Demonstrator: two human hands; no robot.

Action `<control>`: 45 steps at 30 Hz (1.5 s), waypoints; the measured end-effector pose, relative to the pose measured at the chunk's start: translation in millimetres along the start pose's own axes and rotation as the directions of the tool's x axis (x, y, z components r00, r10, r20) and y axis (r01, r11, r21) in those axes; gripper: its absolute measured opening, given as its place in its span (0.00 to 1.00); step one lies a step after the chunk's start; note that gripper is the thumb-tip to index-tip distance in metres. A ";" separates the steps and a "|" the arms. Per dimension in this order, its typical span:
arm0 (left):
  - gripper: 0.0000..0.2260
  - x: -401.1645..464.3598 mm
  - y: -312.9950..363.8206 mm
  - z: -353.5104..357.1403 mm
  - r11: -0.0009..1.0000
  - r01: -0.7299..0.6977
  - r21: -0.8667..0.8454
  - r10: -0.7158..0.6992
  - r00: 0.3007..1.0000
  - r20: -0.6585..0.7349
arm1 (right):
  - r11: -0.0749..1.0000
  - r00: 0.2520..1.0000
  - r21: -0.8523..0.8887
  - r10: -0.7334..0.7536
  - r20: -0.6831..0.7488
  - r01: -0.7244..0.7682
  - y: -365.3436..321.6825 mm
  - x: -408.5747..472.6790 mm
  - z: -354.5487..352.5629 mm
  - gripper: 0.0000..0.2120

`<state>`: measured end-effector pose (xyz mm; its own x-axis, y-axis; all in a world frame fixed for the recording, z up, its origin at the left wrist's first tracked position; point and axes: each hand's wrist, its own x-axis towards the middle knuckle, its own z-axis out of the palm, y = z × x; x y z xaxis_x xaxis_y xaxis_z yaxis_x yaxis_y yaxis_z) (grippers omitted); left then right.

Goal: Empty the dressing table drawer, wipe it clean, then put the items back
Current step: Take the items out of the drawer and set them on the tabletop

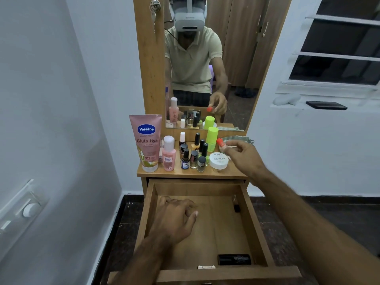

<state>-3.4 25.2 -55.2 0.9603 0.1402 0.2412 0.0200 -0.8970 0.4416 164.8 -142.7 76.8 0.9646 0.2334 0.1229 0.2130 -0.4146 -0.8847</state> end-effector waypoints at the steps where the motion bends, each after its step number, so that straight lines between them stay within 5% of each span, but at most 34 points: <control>1: 0.17 0.2 0.3 -0.1 1.000 0.007 0.005 -0.007 1.000 0.010 | 0.999 1.000 -0.044 0.003 0.011 -0.003 -4.2 6.4 -1.8 0.16; 8: 0.16 1.1 0.3 1.2 0.999 0.026 0.030 -0.027 0.999 0.026 | 0.943 0.993 -0.319 -0.062 0.102 0.091 -30.8 35.3 -4.2 0.05; 15: 0.16 1.4 -1.6 4.7 0.999 0.021 0.031 -0.022 1.000 0.009 | 0.963 0.992 -0.248 -0.086 0.091 0.106 -31.2 48.8 13.9 0.19; 30: 0.16 1.3 -1.6 6.2 1.000 0.022 0.020 -0.023 0.999 0.031 | 0.966 0.987 -0.204 -0.161 -0.007 0.156 -13.3 54.7 38.2 0.11; 45: 0.16 0.8 0.8 1.2 1.000 0.015 0.004 -0.016 0.999 0.051 | 0.974 0.992 -0.197 -0.121 -0.022 0.114 -3.7 40.9 34.6 0.16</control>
<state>-2.3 24.1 -55.7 0.9727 0.1328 0.1903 0.0360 -0.8966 0.4415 198.0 -101.2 69.6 0.9350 0.2626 0.2383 0.3480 -0.5506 -0.7588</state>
